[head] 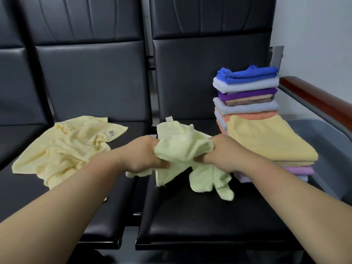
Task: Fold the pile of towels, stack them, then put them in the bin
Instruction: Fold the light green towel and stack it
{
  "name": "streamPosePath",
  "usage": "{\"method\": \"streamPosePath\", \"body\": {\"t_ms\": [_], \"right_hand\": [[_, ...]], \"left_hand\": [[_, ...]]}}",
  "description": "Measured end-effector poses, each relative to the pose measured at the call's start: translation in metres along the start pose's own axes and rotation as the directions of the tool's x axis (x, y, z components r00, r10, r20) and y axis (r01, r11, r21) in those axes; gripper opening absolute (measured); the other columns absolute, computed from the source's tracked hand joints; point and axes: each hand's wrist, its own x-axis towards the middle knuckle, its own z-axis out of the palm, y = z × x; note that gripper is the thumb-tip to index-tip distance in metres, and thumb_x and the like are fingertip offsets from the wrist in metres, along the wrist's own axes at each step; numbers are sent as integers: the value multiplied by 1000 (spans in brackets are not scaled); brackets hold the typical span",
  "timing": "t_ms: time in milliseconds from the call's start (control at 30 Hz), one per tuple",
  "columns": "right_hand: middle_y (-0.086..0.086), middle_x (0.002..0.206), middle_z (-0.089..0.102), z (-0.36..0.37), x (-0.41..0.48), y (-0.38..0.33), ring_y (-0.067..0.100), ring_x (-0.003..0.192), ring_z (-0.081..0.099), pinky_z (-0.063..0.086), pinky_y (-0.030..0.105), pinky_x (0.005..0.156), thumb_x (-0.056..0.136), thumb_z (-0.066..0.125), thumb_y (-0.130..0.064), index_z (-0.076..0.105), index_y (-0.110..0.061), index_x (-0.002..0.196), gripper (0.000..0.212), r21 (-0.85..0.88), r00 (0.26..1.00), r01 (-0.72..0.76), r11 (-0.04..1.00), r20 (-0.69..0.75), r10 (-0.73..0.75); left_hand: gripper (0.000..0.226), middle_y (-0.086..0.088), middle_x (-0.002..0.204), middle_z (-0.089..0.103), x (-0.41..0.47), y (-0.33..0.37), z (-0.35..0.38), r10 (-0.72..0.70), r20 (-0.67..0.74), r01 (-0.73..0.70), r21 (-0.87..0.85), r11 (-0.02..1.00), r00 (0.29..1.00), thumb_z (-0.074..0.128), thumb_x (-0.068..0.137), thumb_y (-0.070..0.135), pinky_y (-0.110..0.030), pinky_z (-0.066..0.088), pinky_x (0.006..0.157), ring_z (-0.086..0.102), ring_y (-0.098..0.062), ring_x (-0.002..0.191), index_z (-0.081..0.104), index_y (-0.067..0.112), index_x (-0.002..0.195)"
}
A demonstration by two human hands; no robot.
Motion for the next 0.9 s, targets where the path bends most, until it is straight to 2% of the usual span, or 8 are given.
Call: {"method": "streamPosePath", "body": {"t_ms": [133, 233, 367, 467, 567, 733, 800, 900], "right_hand": [[-1, 90, 80, -7, -7, -3, 17, 89, 77, 60, 38, 87, 85, 83, -19, 78, -24, 90, 9, 322, 998, 26, 946, 50, -44], [-3, 98, 80, -2, -9, -5, 13, 92, 77, 61, 34, 86, 79, 88, -20, 76, -25, 104, 28, 317, 981, -28, 948, 189, -35], [-2, 97, 77, 7, -2, 1, 18, 91, 76, 63, 39, 84, 71, 87, -28, 70, -23, 106, 39, 65, 981, -76, 995, 183, 63], [2, 79, 67, 2, 0, 1, 21, 76, 68, 54, 36, 68, 79, 74, -13, 67, -10, 90, 14, -47, 993, -80, 996, 83, 83], [-3, 70, 67, -7, 0, -2, 19, 71, 66, 52, 34, 65, 84, 74, -25, 64, -21, 71, 17, -114, 999, -41, 993, -12, 39], [8, 92, 78, -14, -2, 0, 28, 96, 73, 57, 50, 92, 87, 79, -30, 76, -15, 89, 16, 174, 997, -4, 985, -78, 17], [4, 96, 79, -11, -5, -2, 24, 98, 75, 58, 50, 97, 89, 78, -24, 78, -17, 96, 9, 290, 1000, 20, 957, -25, -14], [-1, 104, 80, -7, -10, -9, 17, 100, 76, 60, 40, 95, 90, 79, -12, 76, -17, 112, 23, 462, 995, 5, 887, 84, -49]], "left_hand": [[21, -11, 83, 78, -4, -3, -7, 1, -149, -58, -377, 925, 989, 74, 81, 34, -44, 55, 70, 74, -35, 81, 77, 16, 91], [22, -31, 85, 71, -1, 0, -4, 15, -225, -136, -534, 835, 974, 69, 85, 31, -45, 50, 66, 65, -56, 82, 77, 14, 98], [17, -12, 86, 75, 0, 11, -5, 43, -237, -193, -657, 729, 970, 58, 97, 6, -29, 55, 58, 75, -25, 80, 71, 2, 108], [12, -13, 66, 68, 0, 15, -4, 77, -196, -190, -667, 721, 978, 61, 96, 6, -33, 51, 50, 68, -25, 59, 66, -3, 100], [30, -19, 79, 69, 0, 10, -7, 111, -111, -157, -715, 682, 988, 75, 86, 10, -34, 52, 49, 67, -32, 62, 66, -2, 112], [20, 16, 68, 72, -5, 0, -12, 30, -48, -29, 16, 999, 998, 87, 78, 17, -18, 49, 52, 65, 0, 58, 72, 30, 84], [16, 13, 63, 69, -5, -3, -12, -6, -131, -2, -64, 998, 991, 84, 83, 21, -17, 45, 53, 59, 0, 54, 73, 30, 77], [17, -23, 78, 70, -6, -4, -19, -19, -225, -73, -393, 917, 974, 78, 78, 34, -42, 47, 59, 60, -32, 62, 76, 21, 88]]}}
